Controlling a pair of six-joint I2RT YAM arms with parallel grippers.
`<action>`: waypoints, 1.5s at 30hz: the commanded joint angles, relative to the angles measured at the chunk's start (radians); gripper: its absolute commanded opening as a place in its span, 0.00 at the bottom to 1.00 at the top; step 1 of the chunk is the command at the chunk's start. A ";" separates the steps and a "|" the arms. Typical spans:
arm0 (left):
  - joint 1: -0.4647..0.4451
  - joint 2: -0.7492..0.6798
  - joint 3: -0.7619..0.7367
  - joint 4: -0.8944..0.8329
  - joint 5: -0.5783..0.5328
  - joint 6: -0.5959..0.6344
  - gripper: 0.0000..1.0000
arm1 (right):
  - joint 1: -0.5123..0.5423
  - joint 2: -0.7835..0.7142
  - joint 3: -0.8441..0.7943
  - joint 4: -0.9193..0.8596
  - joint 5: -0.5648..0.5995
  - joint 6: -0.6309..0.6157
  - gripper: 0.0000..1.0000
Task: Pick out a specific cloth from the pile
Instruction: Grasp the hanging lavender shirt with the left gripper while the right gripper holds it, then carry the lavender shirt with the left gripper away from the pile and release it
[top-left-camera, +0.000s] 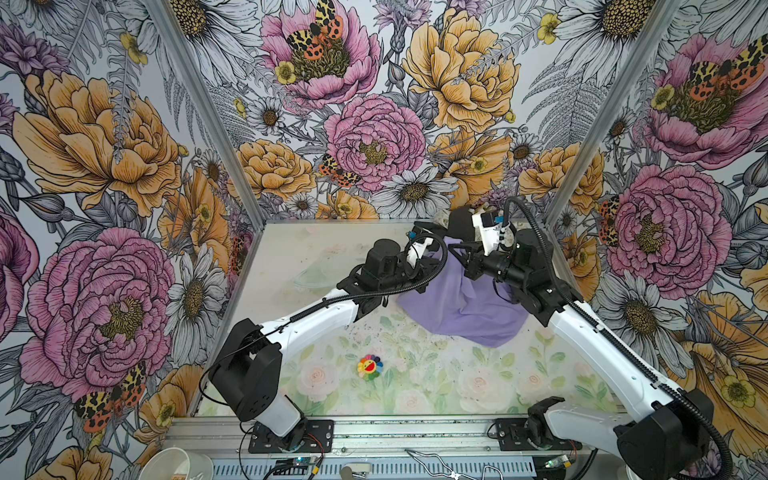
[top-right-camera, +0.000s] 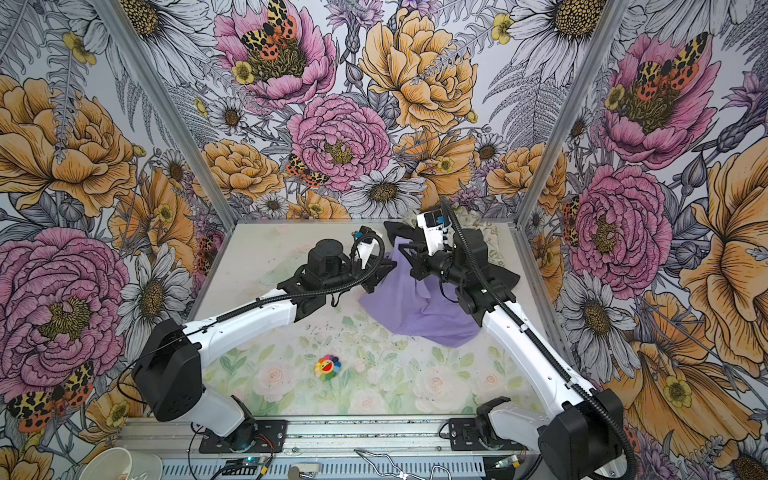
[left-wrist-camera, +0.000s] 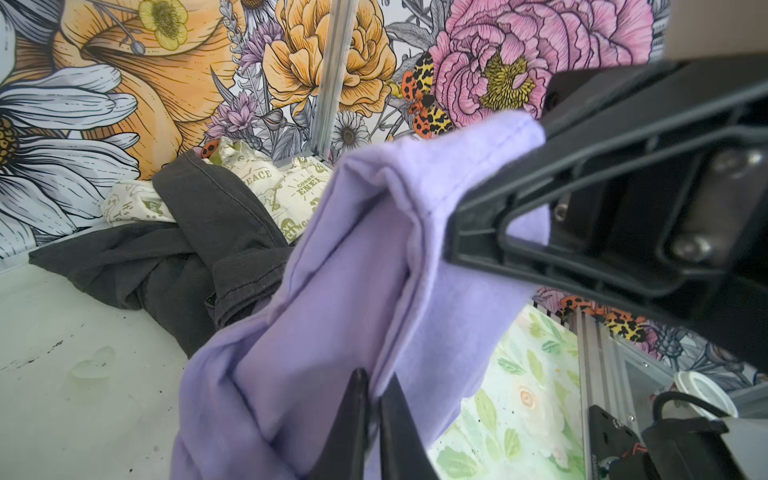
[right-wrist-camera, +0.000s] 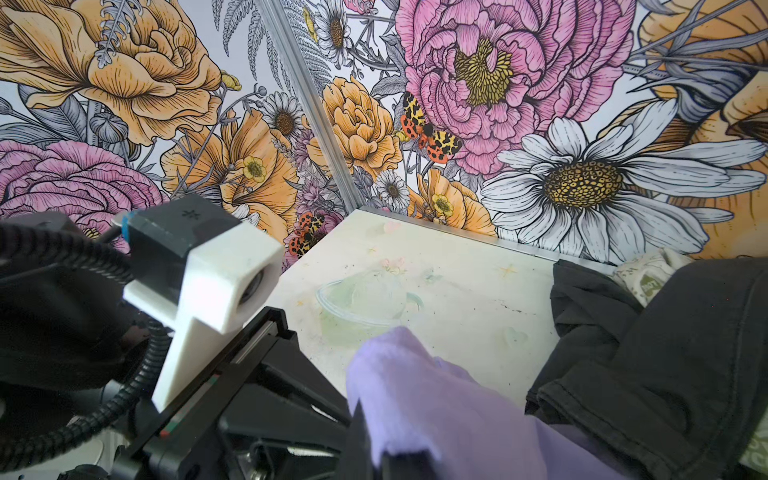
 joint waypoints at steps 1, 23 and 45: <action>0.001 0.015 0.041 -0.014 0.034 -0.008 0.00 | 0.005 -0.035 -0.006 0.029 0.029 -0.016 0.00; 0.073 -0.184 0.115 -0.123 -0.165 0.064 0.00 | 0.003 -0.166 -0.093 0.031 0.375 -0.079 0.74; 0.204 -0.266 0.328 -0.329 -0.232 0.157 0.00 | 0.002 -0.226 -0.143 0.030 0.459 -0.104 0.90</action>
